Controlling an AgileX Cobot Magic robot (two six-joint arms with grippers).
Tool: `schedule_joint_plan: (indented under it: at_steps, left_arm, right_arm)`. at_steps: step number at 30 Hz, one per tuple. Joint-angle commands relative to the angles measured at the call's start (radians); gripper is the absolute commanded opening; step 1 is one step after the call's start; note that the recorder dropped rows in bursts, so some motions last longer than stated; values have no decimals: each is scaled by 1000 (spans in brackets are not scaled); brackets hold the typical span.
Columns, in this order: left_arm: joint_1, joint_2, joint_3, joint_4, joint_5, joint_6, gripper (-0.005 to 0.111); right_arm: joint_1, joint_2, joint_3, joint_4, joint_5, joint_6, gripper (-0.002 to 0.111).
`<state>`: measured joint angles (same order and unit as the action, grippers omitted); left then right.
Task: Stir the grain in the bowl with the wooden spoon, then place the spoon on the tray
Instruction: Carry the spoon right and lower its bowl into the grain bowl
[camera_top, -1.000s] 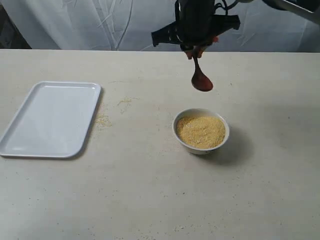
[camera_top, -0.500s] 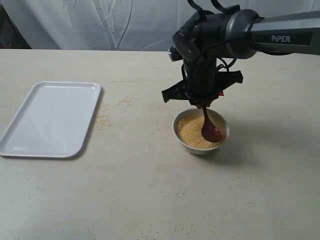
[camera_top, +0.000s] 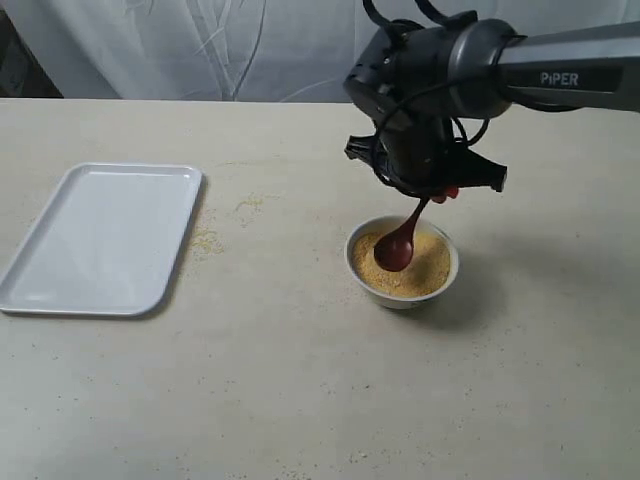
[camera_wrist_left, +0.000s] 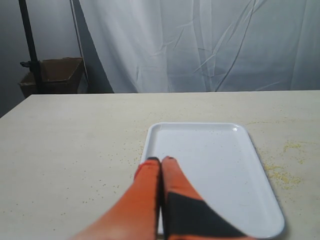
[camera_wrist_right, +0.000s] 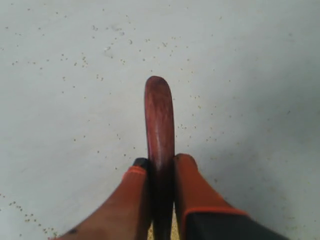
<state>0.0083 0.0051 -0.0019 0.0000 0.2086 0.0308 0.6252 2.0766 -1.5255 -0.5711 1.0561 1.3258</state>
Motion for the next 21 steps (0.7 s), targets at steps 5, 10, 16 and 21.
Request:
schedule_joint_plan:
  at_steps: [5,10,16,21]
  left_arm:
    - [0,-5,2,0,-8,-2,0]
    - [0,-5,2,0,-8,-2,0]
    - [0,-5,2,0,-8,-2,0]
    - [0,-5,2,0,-8,-2,0]
  right_arm:
    - [25,-8,6,-29,65,112,1]
    - [34,-8,6,-80,116,151,1]
    - [39,-8,6,-107,143,171,1]
    - [46,-8,6,-97,165,237,12]
